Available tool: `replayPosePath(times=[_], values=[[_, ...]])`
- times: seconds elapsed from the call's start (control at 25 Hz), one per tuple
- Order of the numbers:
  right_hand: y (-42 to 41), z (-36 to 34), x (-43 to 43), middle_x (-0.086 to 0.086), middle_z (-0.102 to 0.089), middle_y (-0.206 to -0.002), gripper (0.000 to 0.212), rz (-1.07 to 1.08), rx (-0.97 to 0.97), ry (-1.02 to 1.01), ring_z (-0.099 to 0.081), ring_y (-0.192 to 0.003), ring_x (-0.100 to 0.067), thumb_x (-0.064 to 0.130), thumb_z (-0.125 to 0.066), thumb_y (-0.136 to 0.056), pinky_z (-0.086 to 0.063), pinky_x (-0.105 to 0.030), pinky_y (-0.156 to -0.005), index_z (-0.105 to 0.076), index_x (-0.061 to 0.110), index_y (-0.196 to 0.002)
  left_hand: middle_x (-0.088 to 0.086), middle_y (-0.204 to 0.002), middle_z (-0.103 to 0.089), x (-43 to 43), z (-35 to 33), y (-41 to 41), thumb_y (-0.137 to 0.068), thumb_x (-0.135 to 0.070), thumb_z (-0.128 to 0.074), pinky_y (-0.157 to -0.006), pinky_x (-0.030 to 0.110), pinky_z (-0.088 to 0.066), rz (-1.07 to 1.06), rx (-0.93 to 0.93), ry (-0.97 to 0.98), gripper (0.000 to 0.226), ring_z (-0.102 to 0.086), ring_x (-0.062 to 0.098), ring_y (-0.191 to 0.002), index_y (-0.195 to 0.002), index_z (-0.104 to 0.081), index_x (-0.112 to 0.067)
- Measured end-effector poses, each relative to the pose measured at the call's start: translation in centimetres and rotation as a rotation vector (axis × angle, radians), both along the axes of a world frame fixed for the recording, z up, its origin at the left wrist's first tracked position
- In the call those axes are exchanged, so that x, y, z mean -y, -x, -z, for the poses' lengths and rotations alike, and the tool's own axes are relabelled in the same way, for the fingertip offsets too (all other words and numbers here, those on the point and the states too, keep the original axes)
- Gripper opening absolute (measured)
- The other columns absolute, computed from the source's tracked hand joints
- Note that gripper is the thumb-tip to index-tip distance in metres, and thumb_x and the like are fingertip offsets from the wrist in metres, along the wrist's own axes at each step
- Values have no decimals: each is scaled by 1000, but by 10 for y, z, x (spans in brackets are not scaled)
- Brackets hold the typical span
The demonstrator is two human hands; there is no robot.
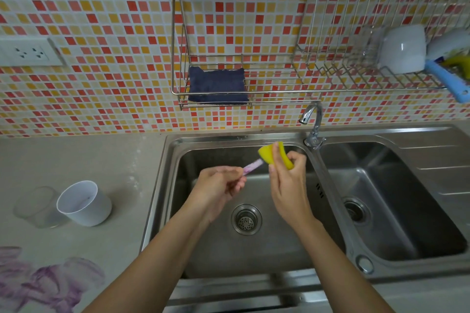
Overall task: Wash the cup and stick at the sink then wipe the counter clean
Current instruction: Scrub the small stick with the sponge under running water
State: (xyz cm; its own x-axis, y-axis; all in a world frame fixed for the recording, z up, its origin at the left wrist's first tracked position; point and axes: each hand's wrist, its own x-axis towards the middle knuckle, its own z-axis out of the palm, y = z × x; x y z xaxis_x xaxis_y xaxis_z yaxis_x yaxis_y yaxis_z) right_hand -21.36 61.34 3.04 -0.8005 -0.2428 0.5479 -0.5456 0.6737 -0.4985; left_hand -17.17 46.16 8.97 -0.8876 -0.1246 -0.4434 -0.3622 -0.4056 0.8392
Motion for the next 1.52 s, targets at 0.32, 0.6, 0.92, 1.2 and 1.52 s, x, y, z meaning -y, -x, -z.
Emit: replayPosePath(times=[0.32, 0.6, 0.92, 1.2, 1.52], values=[[-2, 3, -5, -13, -38, -109, 57, 73, 60, 31, -39, -92, -15, 39, -25, -94, -38, -28, -83, -26, 16, -146, 3, -78, -74, -1, 34, -7, -87, -22, -57, -57, 26, -52, -1, -834, 1421, 22, -67, 15, -63, -93, -71, -7], [-13, 12, -7, -15, -41, -111, 57, 42, 118, -44, -46, -91, -20, 41, -25, -94, -40, -29, -80, -30, 16, -144, 8, -74, -72, -3, 44, -4, -80, -9, -62, -48, 29, -53, 67, -1033, 1653, 16, -65, 22, -59, -93, -70, -4], [-20, 18, -3, -13, -38, -105, 55, 151, 195, 51, -39, -89, -17, 37, -29, -94, -46, -39, -83, -29, 15, -144, 6, -71, -72, -7, 44, -6, -78, -9, -68, -44, 28, -54, 121, -999, 1586, 14, -65, 21, -55, -93, -69, -8], [-25, 21, 1, -16, -40, -106, 57, 131, 169, 74, -48, -89, -26, 41, -23, -92, -48, -41, -81, -18, 20, -145, 2, -66, -71, -10, 45, -10, -87, -30, -49, -47, 30, -54, 81, -799, 1395, 29, -67, 17, -56, -88, -69, -10], [-24, 26, 3, -11, -39, -104, 55, 101, 123, 31, -45, -87, -20, 37, -27, -94, -47, -35, -77, -23, 17, -146, 1, -68, -71, -9, 44, -9, -86, -26, -56, -50, 30, -54, 73, -793, 1370, 21, -66, 16, -58, -90, -70, -10]])
